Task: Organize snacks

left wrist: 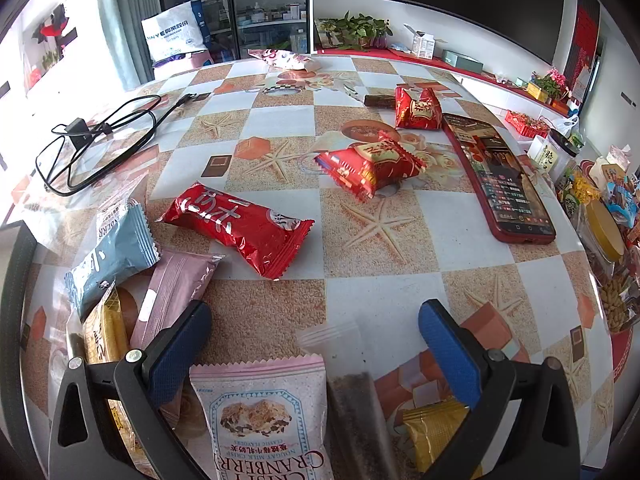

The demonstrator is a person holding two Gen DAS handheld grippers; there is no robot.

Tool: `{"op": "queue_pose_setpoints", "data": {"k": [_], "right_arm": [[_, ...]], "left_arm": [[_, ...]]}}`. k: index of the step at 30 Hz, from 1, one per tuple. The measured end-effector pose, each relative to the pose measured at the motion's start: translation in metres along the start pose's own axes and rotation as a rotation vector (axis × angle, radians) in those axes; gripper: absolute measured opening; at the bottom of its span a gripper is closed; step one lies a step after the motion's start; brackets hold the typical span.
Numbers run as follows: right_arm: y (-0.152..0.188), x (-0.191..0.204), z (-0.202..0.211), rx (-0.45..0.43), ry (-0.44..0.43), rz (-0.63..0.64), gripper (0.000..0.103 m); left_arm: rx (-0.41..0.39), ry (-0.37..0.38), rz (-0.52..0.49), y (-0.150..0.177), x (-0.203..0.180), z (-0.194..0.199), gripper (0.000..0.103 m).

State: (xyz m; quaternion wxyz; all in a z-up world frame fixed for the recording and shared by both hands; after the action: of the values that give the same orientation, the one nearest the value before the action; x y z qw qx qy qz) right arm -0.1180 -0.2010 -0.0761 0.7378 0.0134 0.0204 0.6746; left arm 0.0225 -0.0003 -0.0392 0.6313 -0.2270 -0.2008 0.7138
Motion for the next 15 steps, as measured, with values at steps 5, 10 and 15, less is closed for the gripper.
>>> {"op": "queue_pose_setpoints", "data": {"k": [5,10,15], "right_arm": [[0.003,0.001,0.004,-0.026,-0.024,0.006,0.103],[0.012,0.000,0.005,-0.048,-0.022,0.007,0.103],[0.010,0.000,0.006,-0.048,0.027,0.010,0.103]], "left_arm": [[0.000,0.000,0.001,0.001,0.001,0.002,0.103],[0.000,0.000,0.001,0.003,0.001,0.005,0.103],[0.000,-0.001,0.001,0.005,0.001,0.007,0.103]]}}
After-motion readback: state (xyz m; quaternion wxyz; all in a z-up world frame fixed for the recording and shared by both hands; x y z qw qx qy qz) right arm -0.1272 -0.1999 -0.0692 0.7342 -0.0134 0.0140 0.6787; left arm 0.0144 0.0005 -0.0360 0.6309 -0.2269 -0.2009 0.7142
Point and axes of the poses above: each gripper's, at about its wrist camera, not at the fingertips, and z roughly against the way its jaws point, x to its left, y to its underside, the point moved 5 cm from there along -z, roughly the way its jaws point, and after that the axes turned 7 degrees about z, right-handed, at the moved point
